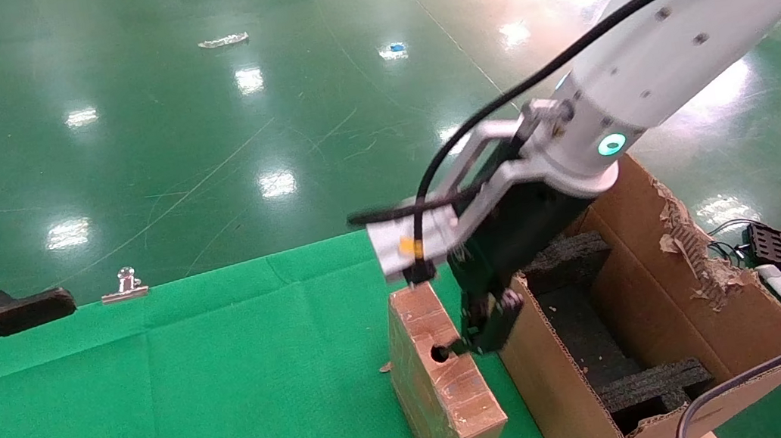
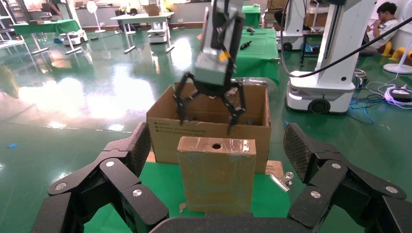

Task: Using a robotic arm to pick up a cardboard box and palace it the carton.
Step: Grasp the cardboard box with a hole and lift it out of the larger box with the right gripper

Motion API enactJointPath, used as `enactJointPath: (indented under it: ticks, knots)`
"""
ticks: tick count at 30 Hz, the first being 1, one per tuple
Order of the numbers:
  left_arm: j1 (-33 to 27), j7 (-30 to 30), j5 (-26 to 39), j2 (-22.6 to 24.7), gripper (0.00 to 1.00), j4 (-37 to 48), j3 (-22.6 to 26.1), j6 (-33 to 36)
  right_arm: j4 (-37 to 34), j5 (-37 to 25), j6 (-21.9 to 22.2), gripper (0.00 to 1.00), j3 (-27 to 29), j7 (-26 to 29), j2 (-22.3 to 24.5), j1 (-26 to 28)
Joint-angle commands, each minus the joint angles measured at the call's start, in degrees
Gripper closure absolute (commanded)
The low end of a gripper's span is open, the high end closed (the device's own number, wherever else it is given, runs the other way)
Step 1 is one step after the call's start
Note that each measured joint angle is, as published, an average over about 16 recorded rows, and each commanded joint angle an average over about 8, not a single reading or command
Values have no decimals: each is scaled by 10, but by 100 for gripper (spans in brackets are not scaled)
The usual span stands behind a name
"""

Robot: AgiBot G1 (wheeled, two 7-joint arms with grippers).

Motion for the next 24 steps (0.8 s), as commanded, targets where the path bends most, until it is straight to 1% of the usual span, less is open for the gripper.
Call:
enactJointPath:
  ticks: [1, 6, 10, 19, 21, 24]
  knots:
    - [0, 0, 0, 0, 0, 0, 0, 0, 0, 5, 1, 0, -34, 2, -7, 18]
    - [0, 0, 0, 0, 0, 0, 0, 0, -1, 36, 4, 0, -95, 8, -24, 34]
    - [0, 0, 0, 0, 0, 0, 0, 0, -1, 45, 8, 0, -133, 16, -37, 51]
    - [0, 0, -1, 0, 0, 0, 1, 0, -2, 53, 19, 0, -185, 47, -53, 84]
    - [0, 0, -1, 0, 0, 0, 1, 0, -4, 53, 24, 0, -192, 66, -51, 91]
    - [0, 1, -1, 0, 0, 0, 1, 0, -9, 57, 40, 0, -196, 126, -41, 97]
